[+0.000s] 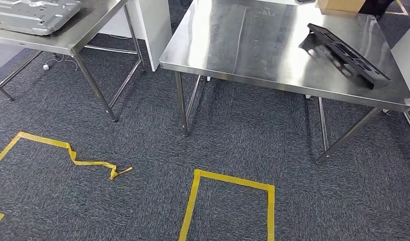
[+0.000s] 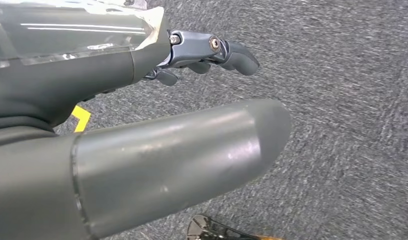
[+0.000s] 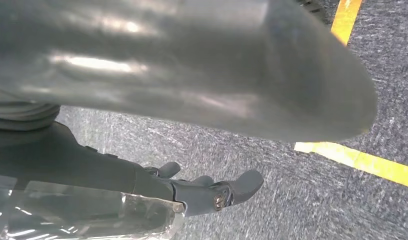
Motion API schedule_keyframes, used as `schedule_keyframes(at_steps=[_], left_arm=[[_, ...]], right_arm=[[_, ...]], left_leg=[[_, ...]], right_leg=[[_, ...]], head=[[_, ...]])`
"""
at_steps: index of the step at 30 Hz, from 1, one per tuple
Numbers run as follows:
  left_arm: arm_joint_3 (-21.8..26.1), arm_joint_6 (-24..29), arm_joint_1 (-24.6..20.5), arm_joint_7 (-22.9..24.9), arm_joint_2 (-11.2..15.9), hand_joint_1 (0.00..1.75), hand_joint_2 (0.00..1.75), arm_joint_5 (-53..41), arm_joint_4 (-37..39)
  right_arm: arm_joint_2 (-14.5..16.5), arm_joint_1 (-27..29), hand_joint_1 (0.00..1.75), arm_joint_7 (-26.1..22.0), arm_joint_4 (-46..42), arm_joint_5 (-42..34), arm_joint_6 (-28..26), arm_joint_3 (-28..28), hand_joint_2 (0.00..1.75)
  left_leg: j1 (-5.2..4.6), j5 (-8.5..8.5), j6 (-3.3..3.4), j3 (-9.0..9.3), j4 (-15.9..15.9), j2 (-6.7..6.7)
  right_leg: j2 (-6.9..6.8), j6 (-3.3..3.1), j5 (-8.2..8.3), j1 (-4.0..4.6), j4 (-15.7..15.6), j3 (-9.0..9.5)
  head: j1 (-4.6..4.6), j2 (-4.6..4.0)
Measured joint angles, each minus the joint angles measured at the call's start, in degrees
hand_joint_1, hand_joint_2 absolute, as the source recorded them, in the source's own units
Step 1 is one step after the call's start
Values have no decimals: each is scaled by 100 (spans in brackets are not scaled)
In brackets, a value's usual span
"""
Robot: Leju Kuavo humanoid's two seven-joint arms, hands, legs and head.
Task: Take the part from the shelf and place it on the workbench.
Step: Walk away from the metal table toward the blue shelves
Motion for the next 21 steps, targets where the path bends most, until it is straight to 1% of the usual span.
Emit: schedule_keyframes(at_steps=[1, 2, 3, 4, 5, 6, 7, 8, 9, 10, 11, 12, 13, 14, 15, 16, 17, 18, 19, 20, 21], left_arm=[[2, -17, 0, 1, 1, 0, 0, 0, -1], [6, -38, 1, 1, 2, 0, 0, 0, -1], [11, -62, 3, 1, 3, 0, 0, 0, -1], [16, -79, 5, 1, 8, 0, 0, -1, -1], [19, -94, 8, 1, 11, 0, 0, -3, -1], [21, -107, 11, 1, 13, 0, 0, -5, 0], [21, -117, 12, 3, 14, 0, 0, -9, 1], [21, -127, 13, 7, 13, 0, 0, -15, 1], [21, -136, 12, 13, 13, 0, 0, -25, 1], [21, -142, 12, 19, 15, 0, 0, -35, 2], [21, -146, 11, 24, 18, 0, 0, -51, 2], [21, -151, 10, 26, 22, 0, 0, -69, 2], [21, -157, 7, 27, 26, 0, 0, -90, 2], [20, -164, -1, 28, 33, 0, 0, -113, 2], [20, -169, -9, 31, 39, 0, 0, -140, 2], [18, -174, -16, 33, 48, 0, 0, -165, 3], [17, -179, -22, 43, 55, 0, 0, -183, 3], [16, -184, -22, 55, 61, 0, 0, -196, 4], [15, -189, -24, 71, 65, 0, 0, -204, 9], [14, -191, -27, 88, 70, 0, 0, -214, 14], [14, -193, -31, 98, 77, 0, 0, -225, 19]], right_arm=[[1, -4, 0, 1, 1, -12, -5, -3, 0], [2, -5, 0, 3, 2, -34, -11, -9, 0], [4, 2, 0, 6, 5, -62, -16, -20, 0], [5, 8, 0, 10, 10, -92, -22, -38, 0], [4, 10, 0, 15, 14, -128, -30, -62, 0], [3, 16, 0, 18, 18, -157, -39, -86, 0], [2, 20, 0, 20, 20, -182, -49, -110, 0], [2, 27, 0, 21, 22, -205, -59, -131, 0], [4, 36, 0, 21, 24, -223, -67, -149, 0], [6, 43, 0, 22, 27, -244, -75, -169, 0], [8, 48, 0, 22, 30, -266, -89, -194, 0], [8, 50, 0, 24, 32, -291, -105, -219, 0], [10, 51, 0, 27, 34, -312, -120, -245, 0], [13, 53, 0, 32, 37, -332, -132, -267, 0], [16, 55, 0, 36, 40, -350, -138, -283, 0], [21, 56, 0, 40, 44, -364, -140, -297, 0], [25, 55, 0, 41, 48, -379, -143, -314, 0], [29, 57, 0, 41, 51, -391, -145, -333, 0], [31, 61, 0, 41, 56, -402, -149, -356, 0], [31, 67, 0, 41, 61, -410, -153, -376, 0], [32, 76, 0, 41, 66, -416, -157, -391, 0]], left_leg=[[-12, 57, -28, -20, 9, 0], [-21, 112, -56, -41, 10, 1], [-18, 166, -88, -56, 2, 0], [-6, 155, -122, -82, 19, -11], [6, 36, -157, -125, 97, -22], [17, -184, -190, -185, 263, -34], [28, -498, -216, -263, 550, -43], [31, -804, -236, -342, 906, -44], [33, -1013, -252, -404, 1274, -44], [34, -1096, -260, -421, 1559, -45], [34, -1036, -259, -354, 1666, -46], [35, -893, -250, -188, 1572, -46], [36, -745, -235, 79, 1273, -51], [35, -681, -214, 388, 867, -62], [30, -681, -192, 650, 486, -76], [16, -725, -174, 816, 209, -91], [-3, -774, -153, 872, 67, -101], [-20, -759, -119, 842, 23, -102], [-21, -714, -67, 790, 1, -87], [-19, -653, -4, 725, -21, -75], [-11, -580, 61, 651, -43, -60]], right_leg=[[5, -53, -35, 10, -299, 169], [10, -108, -64, 26, -435, 223], [13, -166, -51, 26, -435, 177], [5, -221, -15, 10, -417, 114], [-4, -297, 32, -4, -405, 61], [-15, -373, 87, -18, -407, 2], [-28, -433, 148, -22, -404, -66], [-34, -472, 207, -10, -396, -139], [-41, -483, 264, 2, -379, -220], [-44, -481, 317, 11, -351, -304], [-46, -470, 361, 17, -309, -393], [-44, -455, 401, 19, -255, -486], [-41, -435, 432, 18, -194, -570], [-39, -412, 457, 25, -134, -652], [-38, -383, 483, 35, -85, -713], [-41, -343, 513, 44, -52, -758], [-46, -303, 553, 49, -36, -796], [-50, -257, 605, 50, -37, -825], [-51, -221, 627, 48, -22, -862], [-45, -210, 573, 49, 32, -912], [-35, -222, 430, 52, 161, -982]], head=[[-3, 0], [-10, 0], [-19, 0], [-20, 0], [-29, 0], [-39, 0], [-50, 0], [-61, 0], [-65, 0], [-64, 0], [-66, 0], [-67, 0], [-68, 0], [-70, 0], [-64, 0], [-59, 0], [-57, 0], [-53, 0], [-58, 0], [-58, 0], [-45, 0]])
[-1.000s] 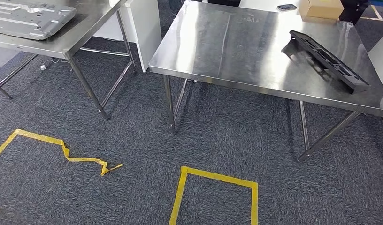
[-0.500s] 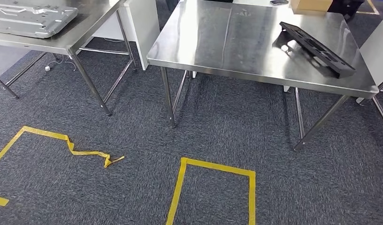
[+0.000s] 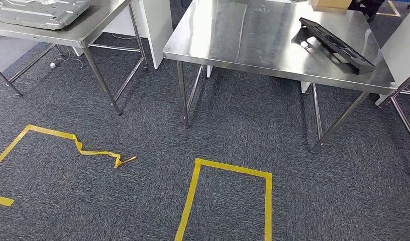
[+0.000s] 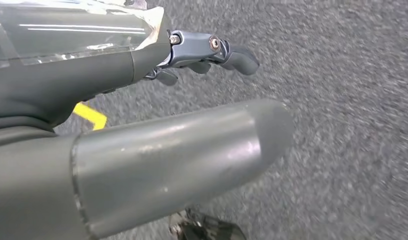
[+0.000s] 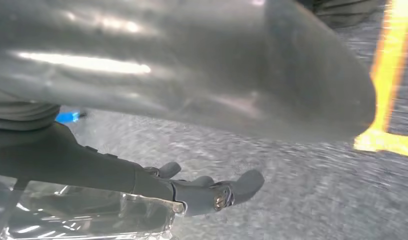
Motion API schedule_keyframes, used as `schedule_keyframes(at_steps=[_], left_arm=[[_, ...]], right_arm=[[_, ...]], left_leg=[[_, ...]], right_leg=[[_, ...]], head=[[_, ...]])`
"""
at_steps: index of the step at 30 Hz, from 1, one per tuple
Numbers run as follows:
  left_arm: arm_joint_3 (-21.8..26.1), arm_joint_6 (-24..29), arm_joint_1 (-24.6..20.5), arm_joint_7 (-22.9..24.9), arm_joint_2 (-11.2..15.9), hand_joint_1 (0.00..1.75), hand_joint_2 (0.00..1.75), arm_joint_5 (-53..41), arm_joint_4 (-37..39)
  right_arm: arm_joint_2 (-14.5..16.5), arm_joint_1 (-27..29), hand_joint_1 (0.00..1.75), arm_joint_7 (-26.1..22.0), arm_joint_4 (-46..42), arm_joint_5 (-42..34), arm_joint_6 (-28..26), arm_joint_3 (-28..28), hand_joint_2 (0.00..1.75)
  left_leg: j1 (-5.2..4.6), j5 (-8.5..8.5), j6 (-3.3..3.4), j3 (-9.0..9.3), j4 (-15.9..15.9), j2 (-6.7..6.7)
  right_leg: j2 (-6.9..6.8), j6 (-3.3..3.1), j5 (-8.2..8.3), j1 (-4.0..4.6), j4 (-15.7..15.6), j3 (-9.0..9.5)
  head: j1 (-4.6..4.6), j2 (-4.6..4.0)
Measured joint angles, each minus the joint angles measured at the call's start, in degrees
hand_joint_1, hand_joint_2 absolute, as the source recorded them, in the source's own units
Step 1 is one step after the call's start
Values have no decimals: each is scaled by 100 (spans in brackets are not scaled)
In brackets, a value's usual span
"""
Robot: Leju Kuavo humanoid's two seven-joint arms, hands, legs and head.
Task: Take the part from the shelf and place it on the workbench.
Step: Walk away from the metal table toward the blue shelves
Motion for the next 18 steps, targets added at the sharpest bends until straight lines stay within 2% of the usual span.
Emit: schedule_keyframes(at_steps=[1, 2, 3, 4, 5, 6, 7, 8, 9, 10, 11, 12, 13, 14, 15, 16, 18], left_arm=[[-1, -2, -5, 7, 7, 0, 0, -11, 4], [-4, -2, -7, 9, 15, 0, 0, -21, 5], [-8, -2, -9, 9, 20, 0, 0, -24, 8], [-14, 1, -9, 9, 21, 0, 0, -25, 12], [-19, 3, -9, 9, 22, 0, 0, -25, 16], [-23, 6, -10, 9, 22, 0, 0, -25, 20], [-26, 8, -11, 9, 21, 0, 0, -25, 23], [-28, 8, -13, 8, 22, 0, 0, -25, 25], [-30, 4, -15, 8, 24, 0, 0, -25, 26], [-32, -6, -17, 7, 27, 0, 0, -25, 26], [-33, -19, -18, 5, 32, 0, 0, -25, 26], [-34, -33, -18, 5, 37, 0, 0, -25, 26], [-34, -46, -15, 4, 43, 0, 0, -25, 28], [-34, -54, -12, 4, 51, 0, 0, -25, 29], [-34, -61, -6, 5, 58, 0, 0, -25, 33], [-34, -69, -1, 5, 64, 0, 0, -25, 37], [-34, -82, 3, 5, 69, 0, 0, -25, 43]], right_arm=[[0, 8, 0, 0, 5, -5, -4, -13, 0], [2, 13, 0, 0, 10, -7, -6, -22, 0], [3, 18, 0, 0, 15, -9, -7, -30, 0], [3, 21, 0, 0, 20, -13, 1, -37, 0], [2, 22, 0, 1, 26, -18, 34, -41, 0], [-1, 22, 0, 3, 31, -28, 112, -44, 0], [-9, 22, 0, 8, 37, -44, 237, -49, 0], [-23, 22, 0, 12, 43, -61, 411, -56, 0], [-45, 25, 0, 16, 51, -77, 616, -67, 0], [-72, 35, 0, 17, 67, -90, 844, -79, 0], [-107, 51, 0, 11, 91, -97, 1087, -95, 0], [-145, 70, 0, -1, 121, -102, 1323, -110, 0], [-186, 93, 0, -15, 161, -105, 1552, -122, 0], [-232, 109, 0, -34, 198, -105, 1752, -132, 0], [-274, 124, 0, -53, 232, -105, 1922, -136, 0], [-318, 146, 0, -71, 262, -105, 2073, -139, 0], [-408, 183, 0, -133, 332, -99, 2374, -144, 0]], left_leg=[[7, 73, 45, -76, -14, 14], [-2, 140, 68, -165, -15, 19], [-7, 211, 75, -253, -11, 29], [-12, 284, 70, -347, -5, 42], [-15, 355, 60, -435, 4, 55], [-13, 426, 47, -523, 15, 65], [-11, 493, 29, -609, 31, 72], [-12, 557, 6, -683, 52, 72], [-18, 618, -23, -749, 78, 69], [-26, 680, -56, -787, 90, 67], [-30, 741, -87, -807, 94, 66], [-29, 803, -121, -815, 86, 66], [-20, 847, -154, -825, 79, 62], [-8, 800, -186, -852, 109, 50], [4, 633, -216, -891, 214, 37], [18, 344, -239, -946, 433, 25], [41, -301, -280, -1052, 1112, 17]], right_leg=[[10, -33, -236, -3, 236, -83], [18, -67, -501, -8, 550, -167], [23, -73, -714, -15, 895, -233], [24, -43, -820, -22, 1188, -248], [24, 20, -798, -29, 1347, -198], [24, 101, -669, -38, 1317, -61], [24, 172, -510, -50, 1092, 169], [25, 206, -414, -62, 690, 489], [26, 195, -416, -56, 187, 845], [29, 149, -473, -46, -219, 1100], [31, 93, -544, -30, -496, 1257], [32, 37, -574, -8, -608, 1294], [29, -17, -539, -30, -590, 1234], [18, -65, -489, -46, -578, 1186], [5, -131, -429, -66, -571, 1128], [-10, -186, -361, -84, -572, 1059], [-32, -248, -234, -65, -555, 904]], head=[[13, 0], [28, 0], [40, 0], [42, 0], [41, 0], [42, 0], [42, 0], [44, 0], [45, 0], [37, 0], [30, 0], [22, 0], [12, 0], [9, 0], [-3, 0], [-13, 0], [-30, 0]])
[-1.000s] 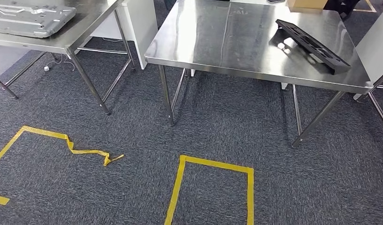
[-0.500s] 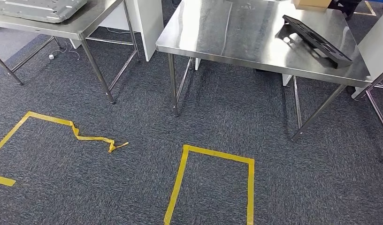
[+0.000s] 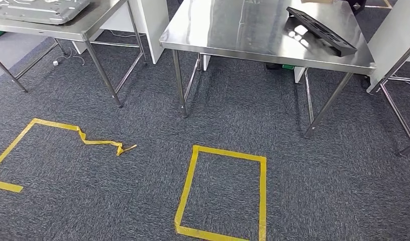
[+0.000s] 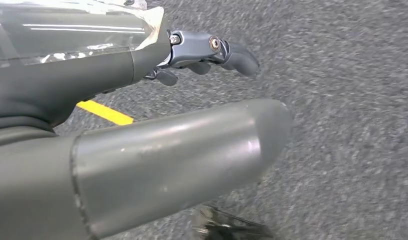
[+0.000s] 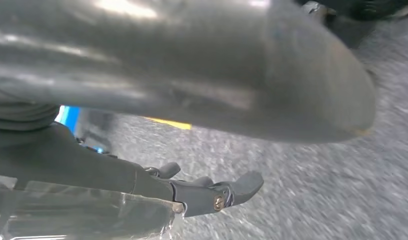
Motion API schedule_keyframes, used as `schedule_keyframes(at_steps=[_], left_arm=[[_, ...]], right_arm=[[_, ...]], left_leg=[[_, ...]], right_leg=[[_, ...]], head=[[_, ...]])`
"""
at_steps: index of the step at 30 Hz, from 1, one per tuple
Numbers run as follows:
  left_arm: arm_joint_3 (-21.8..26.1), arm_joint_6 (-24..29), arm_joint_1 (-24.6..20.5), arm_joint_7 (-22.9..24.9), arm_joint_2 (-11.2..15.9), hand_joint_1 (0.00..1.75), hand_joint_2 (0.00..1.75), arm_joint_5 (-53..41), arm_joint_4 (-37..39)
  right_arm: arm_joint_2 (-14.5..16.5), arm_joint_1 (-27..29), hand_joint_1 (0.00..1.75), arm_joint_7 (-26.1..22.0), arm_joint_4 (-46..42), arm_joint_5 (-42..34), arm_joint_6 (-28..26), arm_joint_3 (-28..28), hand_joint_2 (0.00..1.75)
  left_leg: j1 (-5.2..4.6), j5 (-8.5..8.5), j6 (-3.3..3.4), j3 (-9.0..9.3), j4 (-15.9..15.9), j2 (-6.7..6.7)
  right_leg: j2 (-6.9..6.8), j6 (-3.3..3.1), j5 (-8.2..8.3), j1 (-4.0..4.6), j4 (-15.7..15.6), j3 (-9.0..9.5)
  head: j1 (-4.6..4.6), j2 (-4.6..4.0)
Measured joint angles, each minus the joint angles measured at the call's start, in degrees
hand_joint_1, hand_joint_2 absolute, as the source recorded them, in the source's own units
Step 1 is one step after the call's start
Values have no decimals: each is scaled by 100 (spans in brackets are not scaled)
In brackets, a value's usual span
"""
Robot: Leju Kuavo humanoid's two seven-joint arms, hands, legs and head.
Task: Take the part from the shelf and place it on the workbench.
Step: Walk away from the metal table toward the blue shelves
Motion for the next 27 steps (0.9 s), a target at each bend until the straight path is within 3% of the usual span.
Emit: schedule_keyframes(at_steps=[1, 2, 3, 5, 7, 8, 10, 12, 13, 15, 16, 17, 18, 19, 21, 23, 24, 26, 27], left_arm=[[0, -6, 0, 0, 3, 0, 0, 0, 2], [0, -12, -1, 0, 5, 0, 0, 0, 2], [-1, -19, -1, 0, 8, 0, 0, 0, 2], [-2, -32, -6, 0, 13, 0, 0, 0, 1], [-5, -50, -20, 0, 16, 0, 0, 0, 2], [-8, -57, -28, -1, 15, 0, 0, -1, 2], [-14, -64, -36, -1, 16, 0, 0, -3, 4], [-17, -75, -39, -1, 15, 0, 0, -15, 5], [-19, -85, -40, -1, 17, 0, 0, -25, 5], [-20, -109, -43, -1, 25, 0, 0, -48, 5], [-21, -120, -44, -1, 26, 0, 0, -54, 5], [-21, -130, -44, -1, 26, 0, 0, -58, 5], [-22, -136, -44, -1, 25, 0, 0, -60, 5], [-22, -142, -45, -1, 23, 0, 0, -62, 5], [-24, -156, -52, 0, 20, 0, 0, -63, 5], [-26, -164, -61, 0, 20, 0, 0, -65, 4], [-26, -161, -62, 0, 19, 0, 0, -66, 3], [-26, -143, -60, 1, 21, 0, 0, -63, 4], [-26, -131, -57, 5, 22, 0, 0, -62, 4]], right_arm=[[-48, 14, 0, -45, 55, 9, 175, -3, 0], [-100, 21, 0, -95, 122, 19, 354, -5, 0], [-149, 28, 0, -143, 191, 28, 505, -9, 0], [-227, 45, 0, -199, 298, 40, 661, -18, 0], [-285, 58, 0, -214, 370, 46, 699, -29, 0], [-311, 59, 0, -216, 397, 47, 710, -33, 0], [-347, 63, 0, -220, 445, 53, 778, -37, 0], [-382, 81, 0, -239, 489, 82, 1003, -40, 0], [-403, 100, 0, -257, 510, 105, 1188, -42, 0], [-447, 154, 0, -321, 541, 163, 1651, -44, 0], [-480, 190, 0, -362, 551, 193, 1888, -44, 0], [-518, 230, 0, -408, 560, 222, 2103, -44, 0], [-562, 268, 0, -451, 565, 246, 2277, -44, 0], [-601, 301, 0, -483, 568, 265, 2389, -44, 0], [-670, 338, 0, -515, 571, 287, 2497, -44, 0], [-712, 347, 0, -531, 574, 308, 2549, -44, 0], [-722, 353, 0, -543, 578, 317, 2567, -44, 0], [-722, 369, 0, -566, 594, 330, 2565, -44, 0], [-716, 375, 0, -572, 604, 333, 2545, -44, 0]], left_leg=[[9, -162, -18, -23, 336, -1], [16, -163, -30, 6, 551, -1], [27, -41, -37, 112, 598, -1], [59, 235, -37, 583, 136, -7], [60, 210, -19, 1091, -585, -38], [44, 139, -3, 1215, -811, -53], [9, 112, 72, 1191, -945, -60], [2, 208, 195, 1060, -980, -34], [4, 279, 257, 979, -994, -21], [-11, 413, 318, 812, -992, -12], [-23, 485, 324, 721, -989, -7], [-32, 558, 324, 629, -984, 0], [-39, 631, 318, 547, -980, 8], [-42, 702, 307, 468, -976, 16], [-52, 833, 268, 350, -962, 22], [-72, 963, 210, 283, -958, 32], [-78, 1028, 179, 269, -968, 38], [-65, 1098, 114, 235, -977, 36], [-52, 994, 81, 202, -920, 24]], right_leg=[[-6, 2, 60, 9, 20, -91], [-10, 13, 111, 13, 52, -180], [-12, 35, 155, 12, 100, -275], [-11, 93, 213, 1, 231, -455], [-11, 166, 261, 12, 361, -608], [-12, 211, 292, 20, 400, -660], [-12, 308, 379, 27, 420, -747], [2, 336, 278, 14, 537, -853], [12, 312, 91, 14, 717, -932], [33, 239, -417, 9, 1360, -1116], [41, 242, -586, 9, 1712, -1182], [48, 280, -641, 9, 1963, -1184], [51, 343, -576, 9, 2039, -1099], [53, 408, -435, 9, 1893, -909], [56, 454, -232, 14, 1078, -271], [65, 379, -296, 43, 229, 263], [68, 332, -340, 63, 15, 374], [60, 242, -293, 52, -28, 311], [48, 178, -234, 33, -21, 254]], head=[[-1, 0], [-1, 0], [-3, 0], [-6, 0], [-7, 0], [-7, 0], [-1, 0], [9, 0], [25, 0], [55, 0], [59, 0], [60, 0], [59, 0], [60, 0], [64, 0], [59, 0], [54, 0], [47, 0], [45, 0]])
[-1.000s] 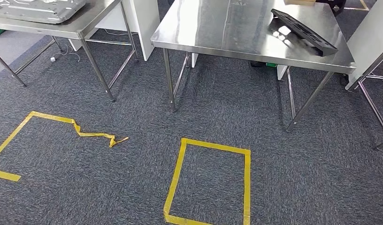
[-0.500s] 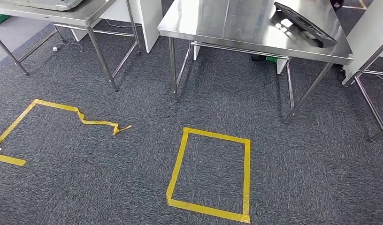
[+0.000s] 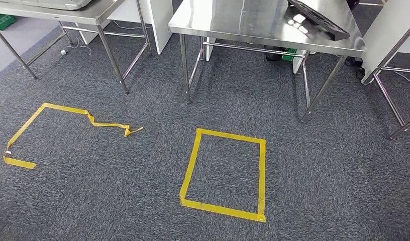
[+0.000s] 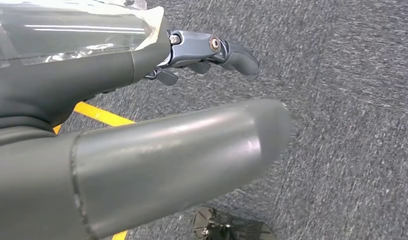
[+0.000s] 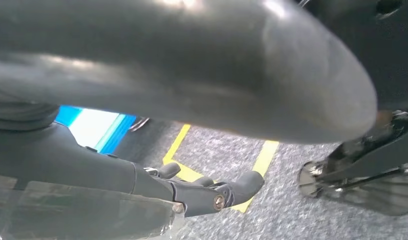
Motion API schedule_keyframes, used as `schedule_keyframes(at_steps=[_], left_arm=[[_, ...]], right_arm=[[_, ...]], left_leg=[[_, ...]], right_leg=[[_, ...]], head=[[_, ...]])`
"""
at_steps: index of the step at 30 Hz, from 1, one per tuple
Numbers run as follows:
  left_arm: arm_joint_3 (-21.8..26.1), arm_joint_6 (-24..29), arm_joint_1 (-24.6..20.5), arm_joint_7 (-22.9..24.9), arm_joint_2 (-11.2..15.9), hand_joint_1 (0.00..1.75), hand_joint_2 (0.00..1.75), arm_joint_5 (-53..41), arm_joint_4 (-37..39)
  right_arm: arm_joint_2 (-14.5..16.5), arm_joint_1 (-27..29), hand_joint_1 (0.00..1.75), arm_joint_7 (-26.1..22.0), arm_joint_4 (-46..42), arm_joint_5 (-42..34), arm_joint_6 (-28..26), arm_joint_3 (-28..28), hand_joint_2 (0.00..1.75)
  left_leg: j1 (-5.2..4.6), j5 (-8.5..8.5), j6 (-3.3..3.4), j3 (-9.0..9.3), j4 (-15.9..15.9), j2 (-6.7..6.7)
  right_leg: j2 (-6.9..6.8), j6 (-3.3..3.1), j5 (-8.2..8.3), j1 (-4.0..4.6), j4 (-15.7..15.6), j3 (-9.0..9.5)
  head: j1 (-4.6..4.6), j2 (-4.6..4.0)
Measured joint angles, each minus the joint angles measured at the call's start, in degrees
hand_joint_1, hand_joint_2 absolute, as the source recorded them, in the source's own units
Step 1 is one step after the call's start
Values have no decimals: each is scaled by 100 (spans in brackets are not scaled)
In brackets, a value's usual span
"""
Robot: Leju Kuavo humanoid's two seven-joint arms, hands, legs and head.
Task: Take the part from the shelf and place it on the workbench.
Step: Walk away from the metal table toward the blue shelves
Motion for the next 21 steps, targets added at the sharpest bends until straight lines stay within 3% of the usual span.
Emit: schedule_keyframes(at_steps=[1, 3, 4, 5, 6, 7, 8, 9, 11, 12, 15, 16, 18, 20, 21], left_arm=[[0, 12, 3, 5, -3, 0, 0, 2, 1], [1, 33, 4, 15, -14, 0, 0, 3, 1], [1, 41, 3, 17, -19, 0, 0, 3, 1], [1, 48, 1, 19, -21, 0, 0, 3, 1], [0, 54, -1, 21, -22, 0, 0, 2, 1], [0, 57, -2, 23, -22, 0, 0, 3, 0], [0, 60, -5, 26, -22, 0, 0, 3, -3], [0, 61, -11, 27, -24, 0, 0, 3, -7], [0, 56, -24, 27, -31, 0, 0, 3, -15], [0, 49, -27, 25, -36, 0, 0, 2, -16], [0, 24, -21, 21, -53, 0, 0, 1, -19], [0, 19, -22, 21, -56, 0, 0, 2, -22], [1, 11, -20, 21, -56, 0, 0, 1, -29], [2, 2, -15, 21, -56, 0, 0, -4, -32], [2, -6, -14, 21, -57, 0, 0, -9, -32]], right_arm=[[7, 3, 0, -1, 8, 2, -28, 0, 0], [29, 4, 0, -2, 14, 4, -92, 0, 0], [42, 4, 0, -3, 14, 4, -122, 0, 0], [57, 2, 0, -5, 14, 4, -149, 0, 0], [73, -2, 0, -6, 14, 5, -174, 0, 0], [90, -7, 0, -7, 14, 7, -196, 0, 0], [108, -12, 0, -8, 14, 8, -216, 0, 0], [124, -19, 0, -8, 13, 8, -237, 0, 0], [147, -39, 0, -8, 13, 5, -269, 0, 0], [153, -52, 0, -8, 13, -1, -277, 0, 0], [178, -75, 0, -7, 21, -27, -283, 0, 0], [188, -75, 0, -6, 25, -33, -285, 0, 0], [203, -71, 0, -6, 32, -42, -286, 0, 0], [215, -62, 0, -7, 34, -58, -289, 0, 0], [221, -56, 0, -8, 35, -70, -293, 0, 0]], left_leg=[[12, -226, -33, -51, 155, -12], [38, -866, -90, -184, 778, -29], [49, -1095, -116, -240, 1158, -34], [58, -1172, -137, -249, 1455, -39], [70, -1112, -151, -182, 1595, -41], [85, -963, -161, -22, 1531, -43], [103, -812, -169, 239, 1264, -43], [122, -764, -177, 555, 865, -49], [118, -878, -144, 1029, 145, -73], [95, -958, -103, 1113, -30, -80], [60, -888, 108, 1020, -112, -18], [65, -833, 175, 967, -127, 19], [55, -739, 247, 850, -134, 98], [39, -671, 255, 750, -128, 187], [35, -646, 249, 718, -126, 235]], right_leg=[[-15, -63, 70, -22, -1, -68], [-38, -147, 214, -27, 7, -228], [-47, -156, 285, -21, 18, -319], [-53, -146, 350, -17, 40, -415], [-57, -128, 404, -18, 76, -511], [-59, -105, 445, -25, 125, -606], [-58, -78, 476, -33, 184, -699], [-56, -50, 497, -33, 250, -784], [-54, 16, 537, -11, 364, -914], [-52, 56, 566, 2, 388, -952], [-18, 159, 613, 0, 444, -1070], [-4, 154, 510, -7, 602, -1165], [9, 106, 110, -18, 1260, -1450], [10, 115, -223, -22, 1940, -1655], [9, 149, -267, -23, 2019, -1608]], head=[[-10, 0], [-31, 0], [-39, 0], [-40, 0], [-41, 0], [-41, 0], [-43, 0], [-46, 0], [-38, 0], [-35, 0], [-29, 0], [-15, 0], [21, 0], [39, 0], [39, 0]])
